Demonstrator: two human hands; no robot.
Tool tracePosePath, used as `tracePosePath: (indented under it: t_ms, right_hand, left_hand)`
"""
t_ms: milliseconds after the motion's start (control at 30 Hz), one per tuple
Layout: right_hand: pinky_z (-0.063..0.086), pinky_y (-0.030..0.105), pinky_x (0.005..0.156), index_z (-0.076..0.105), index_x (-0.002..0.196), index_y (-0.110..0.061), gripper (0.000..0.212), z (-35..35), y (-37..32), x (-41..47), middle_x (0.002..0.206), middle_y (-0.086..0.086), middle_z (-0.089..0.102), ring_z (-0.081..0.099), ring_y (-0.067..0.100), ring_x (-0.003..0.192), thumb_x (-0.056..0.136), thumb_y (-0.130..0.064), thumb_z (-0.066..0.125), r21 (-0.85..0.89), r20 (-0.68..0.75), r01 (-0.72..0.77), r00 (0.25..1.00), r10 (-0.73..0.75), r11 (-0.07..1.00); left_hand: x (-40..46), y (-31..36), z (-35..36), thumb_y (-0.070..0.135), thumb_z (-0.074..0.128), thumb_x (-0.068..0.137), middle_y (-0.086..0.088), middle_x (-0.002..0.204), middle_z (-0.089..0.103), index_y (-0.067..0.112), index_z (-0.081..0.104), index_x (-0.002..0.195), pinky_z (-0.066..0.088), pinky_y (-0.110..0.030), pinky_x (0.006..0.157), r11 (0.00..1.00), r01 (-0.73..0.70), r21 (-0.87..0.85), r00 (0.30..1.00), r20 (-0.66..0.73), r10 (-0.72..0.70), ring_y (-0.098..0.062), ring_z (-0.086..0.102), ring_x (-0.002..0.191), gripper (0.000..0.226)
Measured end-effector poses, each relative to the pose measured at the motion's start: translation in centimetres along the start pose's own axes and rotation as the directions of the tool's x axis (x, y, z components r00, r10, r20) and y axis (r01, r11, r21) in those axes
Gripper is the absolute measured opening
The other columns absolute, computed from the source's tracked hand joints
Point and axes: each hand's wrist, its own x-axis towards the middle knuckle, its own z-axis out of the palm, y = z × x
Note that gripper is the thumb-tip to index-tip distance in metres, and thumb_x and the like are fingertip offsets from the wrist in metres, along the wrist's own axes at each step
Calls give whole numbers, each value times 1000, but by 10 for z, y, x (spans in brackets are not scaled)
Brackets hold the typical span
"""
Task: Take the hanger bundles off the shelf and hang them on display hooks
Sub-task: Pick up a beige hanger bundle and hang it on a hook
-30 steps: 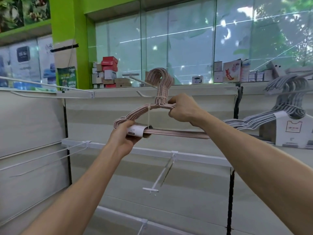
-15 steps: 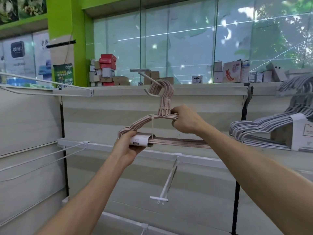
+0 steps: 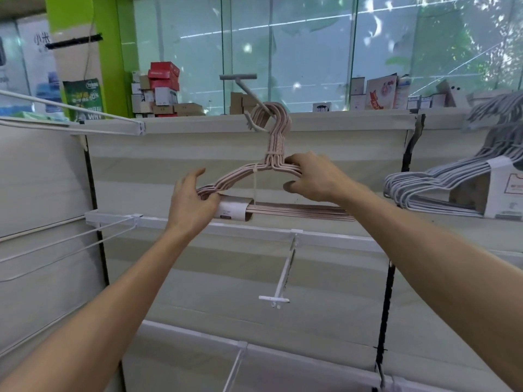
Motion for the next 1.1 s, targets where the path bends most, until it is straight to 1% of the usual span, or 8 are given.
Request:
tracePosePath:
  t_ms: [167, 300, 400, 467, 567, 700, 867, 1100]
  right_hand:
    - [51, 42, 73, 62, 106, -13, 23, 5, 9, -19, 95, 9, 66, 57, 28, 83, 85, -22, 66, -38, -86, -18, 996, 14, 999]
    - [47, 40, 65, 57, 95, -20, 11, 5, 12, -43, 84, 2, 60, 55, 27, 77, 85, -22, 61, -48, -118, -61, 992, 55, 997]
    - [49, 41, 71, 60, 106, -17, 18, 5, 14, -65, 93, 6, 64, 57, 29, 84, 88, -23, 59, -58, -179, -87, 981, 75, 995]
    - [44, 33, 80, 60, 124, -15, 33, 6, 14, -82, 108, 6, 65, 58, 26, 98, 92, -22, 60, -46, -227, -84, 971, 71, 995]
    - [34, 20, 86, 58, 134, -13, 40, 5, 13, -113, 121, 6, 63, 57, 21, 109, 94, -20, 61, -36, -296, -81, 953, 67, 996]
    - [44, 26, 90, 66, 122, -15, 30, 0, 14, -155, 113, 3, 68, 60, 19, 105, 93, -21, 60, -37, -367, -72, 929, 53, 997]
    - [43, 19, 81, 69, 114, -16, 21, -22, 15, -205, 102, -5, 69, 58, 4, 92, 94, -19, 62, -25, -417, -92, 906, 73, 995]
    - [54, 34, 77, 70, 109, -15, 18, -74, 23, -281, 93, -4, 73, 66, 11, 84, 94, -19, 61, -62, -412, -125, 907, 88, 990]
  left_hand:
    - [-12, 9, -6, 14, 59, 93, 1, 132, 50, 17, 51, 138, 36, -21, 94, 987, -158, 0, 987, 1, 158, -8, 47, 110, 46]
    - [-21, 16, -4, 10, 60, 90, -1, 120, 59, 15, 59, 127, 46, -25, 92, 968, -243, -60, 970, -1, 243, -11, 56, 103, 37]
    - [-29, 27, -2, 8, 60, 90, 1, 117, 62, 16, 62, 121, 43, -12, 88, 951, -277, -137, 960, -2, 279, -8, 56, 104, 33]
    - [-35, 36, -2, 7, 60, 91, 4, 117, 65, 18, 63, 119, 42, -5, 87, 929, -289, -230, 954, 8, 298, -5, 58, 105, 31]
    - [-46, 53, -1, 12, 61, 94, 4, 114, 67, 20, 63, 117, 49, -21, 96, 878, -287, -384, 943, 50, 330, -7, 62, 106, 25]
    - [-68, 84, 1, 13, 61, 96, 3, 105, 69, 27, 64, 107, 55, -27, 83, 764, -197, -614, 933, 121, 338, -15, 66, 100, 18]
    - [-97, 125, 5, 11, 59, 97, 1, 102, 68, 28, 65, 104, 55, -34, 92, 653, -136, -745, 888, 200, 414, -18, 68, 98, 19]
    - [-136, 177, 28, 12, 56, 98, 7, 91, 69, 26, 67, 104, 56, -35, 85, 551, -73, -831, 821, 263, 506, -23, 68, 95, 18]
